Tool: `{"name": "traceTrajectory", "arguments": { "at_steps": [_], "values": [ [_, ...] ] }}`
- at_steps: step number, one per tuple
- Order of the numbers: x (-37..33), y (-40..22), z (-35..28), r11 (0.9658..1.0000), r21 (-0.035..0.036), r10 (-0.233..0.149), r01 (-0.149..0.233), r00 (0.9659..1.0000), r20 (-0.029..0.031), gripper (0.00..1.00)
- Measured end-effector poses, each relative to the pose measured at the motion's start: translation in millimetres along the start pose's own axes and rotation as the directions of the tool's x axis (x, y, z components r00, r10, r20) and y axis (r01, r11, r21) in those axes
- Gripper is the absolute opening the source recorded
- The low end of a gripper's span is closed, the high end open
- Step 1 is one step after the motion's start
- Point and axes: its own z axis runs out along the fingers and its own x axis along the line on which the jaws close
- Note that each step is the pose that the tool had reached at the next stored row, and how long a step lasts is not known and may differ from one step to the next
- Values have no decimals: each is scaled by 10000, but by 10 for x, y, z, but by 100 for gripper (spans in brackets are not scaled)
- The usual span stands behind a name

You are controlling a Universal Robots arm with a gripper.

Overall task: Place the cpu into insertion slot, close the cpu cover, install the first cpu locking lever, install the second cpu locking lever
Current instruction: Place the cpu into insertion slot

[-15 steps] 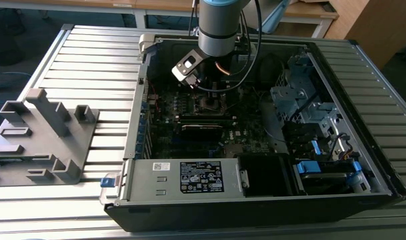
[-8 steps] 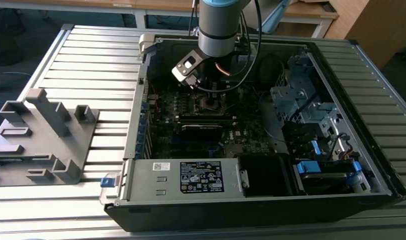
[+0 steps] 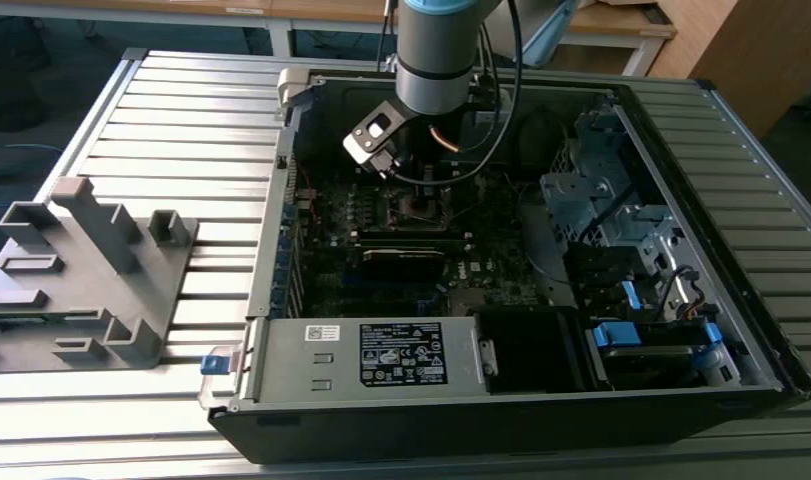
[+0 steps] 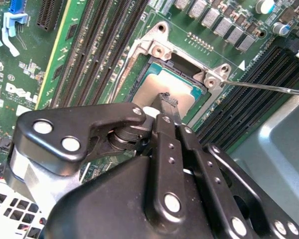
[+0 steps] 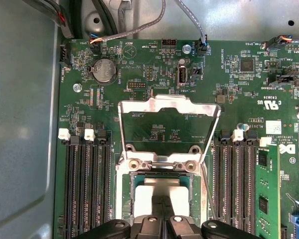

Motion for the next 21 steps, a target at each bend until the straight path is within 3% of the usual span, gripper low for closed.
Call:
{"name": "traceTrajectory", "arguments": {
  "at_steps": [8, 21],
  "values": [
    [3, 2, -6, 10000, -12, 1, -1, 10000, -18, 10],
    [13, 6, -159, 10000, -4, 0, 0, 10000, -2, 10]
  ]
}}
